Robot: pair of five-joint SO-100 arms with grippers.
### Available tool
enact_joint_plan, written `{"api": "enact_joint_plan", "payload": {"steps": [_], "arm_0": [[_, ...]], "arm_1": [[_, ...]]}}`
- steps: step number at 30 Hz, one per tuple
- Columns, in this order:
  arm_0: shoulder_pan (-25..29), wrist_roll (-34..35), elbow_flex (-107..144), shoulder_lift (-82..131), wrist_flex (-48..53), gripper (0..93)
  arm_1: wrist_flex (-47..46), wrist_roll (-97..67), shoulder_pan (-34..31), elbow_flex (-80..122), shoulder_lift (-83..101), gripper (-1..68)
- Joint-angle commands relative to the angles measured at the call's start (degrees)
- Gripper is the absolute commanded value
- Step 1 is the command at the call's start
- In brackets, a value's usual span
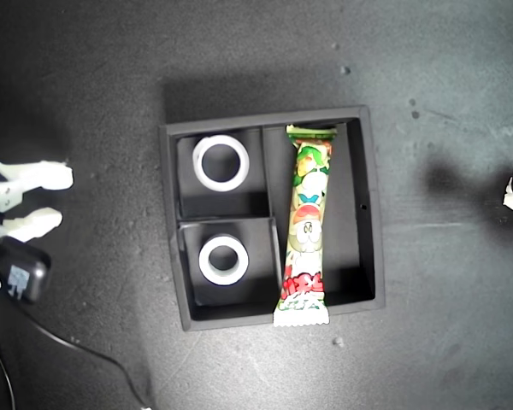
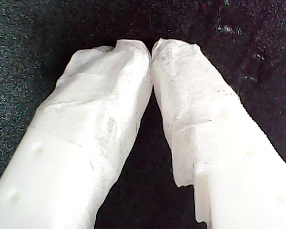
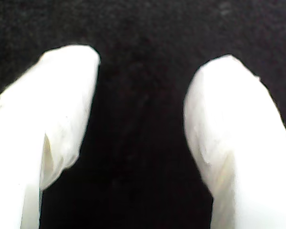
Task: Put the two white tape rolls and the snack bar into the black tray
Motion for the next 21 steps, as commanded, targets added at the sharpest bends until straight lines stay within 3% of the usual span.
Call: {"api": "enact_joint_plan", "payload": {"steps": [1,3,14,21], "arm_0": [[-0.53,-1.32,1.32,2.90,-2.72,5.6],[-0.53,-2.11,2.81,2.90,-4.39,0.2],[-0.18,-5.89,11.16,2.90,-10.55,0.1],[-0.26,-10.99,11.16,2.90,-1.85,0.2]], "arm_1": [[0.97,0.00,0.26,1.93,-0.53,0.2],[0.97,0.00,0.26,1.93,-0.53,0.2],[0.97,0.00,0.26,1.93,-0.53,0.2],[0.97,0.00,0.26,1.93,-0.53,0.2]]}}
